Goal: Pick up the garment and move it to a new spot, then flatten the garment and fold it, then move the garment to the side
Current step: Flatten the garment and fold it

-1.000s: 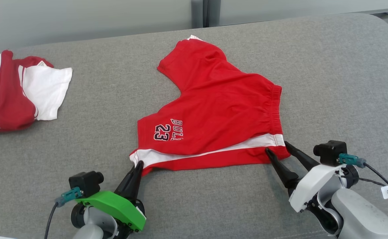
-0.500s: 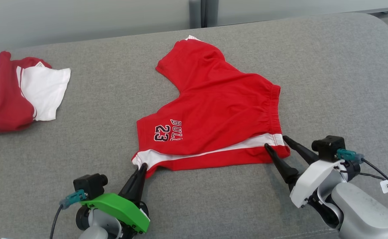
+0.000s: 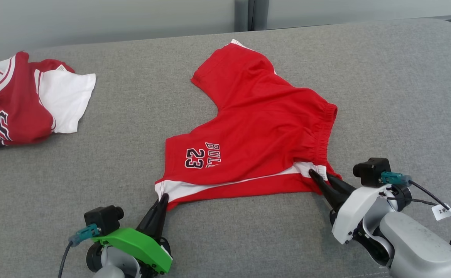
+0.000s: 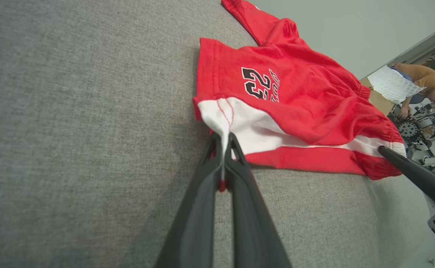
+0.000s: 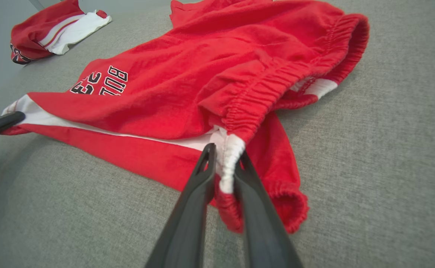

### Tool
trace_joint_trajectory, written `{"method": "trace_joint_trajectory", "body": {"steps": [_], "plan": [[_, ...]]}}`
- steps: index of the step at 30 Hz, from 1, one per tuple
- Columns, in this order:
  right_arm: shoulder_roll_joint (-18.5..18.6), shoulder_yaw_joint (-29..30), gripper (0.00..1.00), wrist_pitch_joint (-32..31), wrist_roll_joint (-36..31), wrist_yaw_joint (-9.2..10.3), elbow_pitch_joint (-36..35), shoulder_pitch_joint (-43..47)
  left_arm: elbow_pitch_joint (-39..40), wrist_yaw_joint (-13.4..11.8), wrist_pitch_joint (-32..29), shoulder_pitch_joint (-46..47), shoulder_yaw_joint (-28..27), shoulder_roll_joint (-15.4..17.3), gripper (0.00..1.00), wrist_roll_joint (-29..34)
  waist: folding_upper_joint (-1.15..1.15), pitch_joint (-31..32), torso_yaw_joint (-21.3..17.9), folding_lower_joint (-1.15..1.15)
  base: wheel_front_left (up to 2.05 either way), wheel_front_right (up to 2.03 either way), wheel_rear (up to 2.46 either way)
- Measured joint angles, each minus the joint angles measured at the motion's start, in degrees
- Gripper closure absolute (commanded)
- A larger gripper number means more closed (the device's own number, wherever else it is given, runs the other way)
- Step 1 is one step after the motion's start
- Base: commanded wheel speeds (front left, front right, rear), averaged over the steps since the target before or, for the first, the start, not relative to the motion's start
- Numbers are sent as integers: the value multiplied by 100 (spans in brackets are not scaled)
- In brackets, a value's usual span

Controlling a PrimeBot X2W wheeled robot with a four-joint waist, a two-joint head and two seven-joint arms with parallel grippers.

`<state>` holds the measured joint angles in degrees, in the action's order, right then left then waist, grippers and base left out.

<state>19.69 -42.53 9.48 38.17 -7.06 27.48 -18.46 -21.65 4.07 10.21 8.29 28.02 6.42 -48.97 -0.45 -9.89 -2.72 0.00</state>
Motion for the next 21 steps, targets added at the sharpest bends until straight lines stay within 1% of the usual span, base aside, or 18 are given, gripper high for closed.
{"method": "trace_joint_trajectory", "body": {"steps": [1, 2, 3, 10, 13, 17, 21], "plan": [[3, -37, 85, -1, 4, 0, 2, -5, -13, 1, 0, 0, 0, 0, 100, 0, 0, 4, -1, 0, 0, 0, 0], [2, -56, 96, -1, 4, 0, 2, -15, -20, 3, 1, 0, -2, 0, 100, 0, 0, 9, -3, 0, 0, 0, 0], [3, -68, 100, -1, 7, 0, 2, -31, -26, 3, 8, 0, -3, 0, 100, -1, 0, 14, -6, 0, 0, 0, 0], [62, -153, 100, 81, -54, -1, 7, -319, -112, 44, 67, 1, -51, -1, 100, -11, 0, 47, -53, 0, 0, 0, 0], [169, -110, 100, 218, -254, -2, -73, -459, -110, 44, 127, 2, -192, -10, 100, -52, 0, 57, -77, 0, 0, 0, 0], [309, 26, 100, 370, -520, 0, -368, -694, -105, 44, 187, 4, -365, -14, 100, -153, 0, 62, -111, 0, 0, 0, 0], [319, 127, 100, 431, -657, 9, -713, -809, -47, 45, 253, 4, -611, -11, 100, -342, 0, 69, -164, 0, 0, 0, 0]]}}
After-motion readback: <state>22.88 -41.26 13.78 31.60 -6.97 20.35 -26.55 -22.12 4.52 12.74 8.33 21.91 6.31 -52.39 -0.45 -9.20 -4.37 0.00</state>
